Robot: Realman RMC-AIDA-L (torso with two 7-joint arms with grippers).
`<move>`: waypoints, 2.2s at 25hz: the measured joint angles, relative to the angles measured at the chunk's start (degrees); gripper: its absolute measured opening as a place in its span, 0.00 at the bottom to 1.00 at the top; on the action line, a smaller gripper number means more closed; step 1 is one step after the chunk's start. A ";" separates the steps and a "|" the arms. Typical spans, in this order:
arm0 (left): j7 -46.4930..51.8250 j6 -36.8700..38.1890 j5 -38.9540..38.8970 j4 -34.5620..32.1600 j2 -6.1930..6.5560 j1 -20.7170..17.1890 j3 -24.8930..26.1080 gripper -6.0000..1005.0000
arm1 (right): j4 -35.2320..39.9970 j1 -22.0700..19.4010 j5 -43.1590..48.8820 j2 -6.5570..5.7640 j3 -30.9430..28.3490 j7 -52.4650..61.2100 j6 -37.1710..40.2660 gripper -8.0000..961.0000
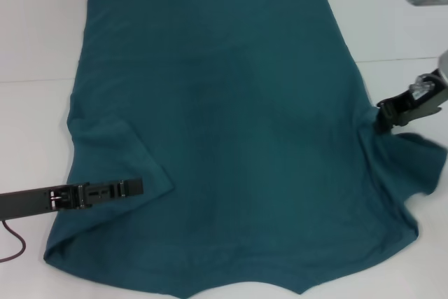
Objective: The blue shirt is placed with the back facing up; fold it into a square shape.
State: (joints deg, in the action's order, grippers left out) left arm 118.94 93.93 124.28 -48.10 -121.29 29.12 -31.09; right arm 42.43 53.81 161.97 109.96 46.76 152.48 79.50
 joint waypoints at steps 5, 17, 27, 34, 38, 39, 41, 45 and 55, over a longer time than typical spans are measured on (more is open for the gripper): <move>0.40 -0.54 0.00 0.03 0.04 -0.11 0.12 0.66 | -0.05 1.40 0.05 2.01 4.35 1.86 -0.62 0.06; 0.94 -1.90 -0.07 0.02 0.06 -0.23 0.15 0.66 | -0.03 1.87 -0.39 3.48 5.15 4.98 -3.94 0.08; 1.43 -2.07 -0.10 0.03 -0.15 -0.12 -0.01 0.66 | -0.08 2.17 -0.07 5.25 8.80 7.98 -8.31 0.10; 1.46 -2.21 -0.10 0.02 -0.09 -0.25 0.03 0.66 | -0.07 2.31 -0.07 6.25 11.45 8.41 -9.40 0.12; 1.46 -2.27 -0.09 0.02 0.01 -0.36 0.06 0.66 | 0.43 2.41 -0.08 6.31 11.69 8.17 -9.16 0.12; 1.46 -2.27 -0.09 0.02 0.01 -0.36 0.06 0.66 | 0.49 2.41 -0.08 6.30 11.69 8.14 -9.20 0.12; 1.47 -2.27 -0.09 0.02 0.08 -0.38 0.06 0.66 | 0.52 2.42 -0.08 6.27 11.69 8.14 -9.40 0.13; 1.46 -2.27 -0.09 0.05 0.09 -0.39 0.06 0.66 | 0.55 2.51 -0.07 6.25 12.53 8.13 -10.21 0.14; 1.46 -2.75 -0.09 1.00 0.22 -0.23 0.03 0.66 | 0.74 4.07 5.99 8.41 19.54 7.88 -14.57 0.42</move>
State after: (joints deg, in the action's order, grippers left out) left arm 120.41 91.18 124.19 -47.10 -121.07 28.89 -31.06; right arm 43.17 57.88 167.96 118.37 66.30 160.35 64.93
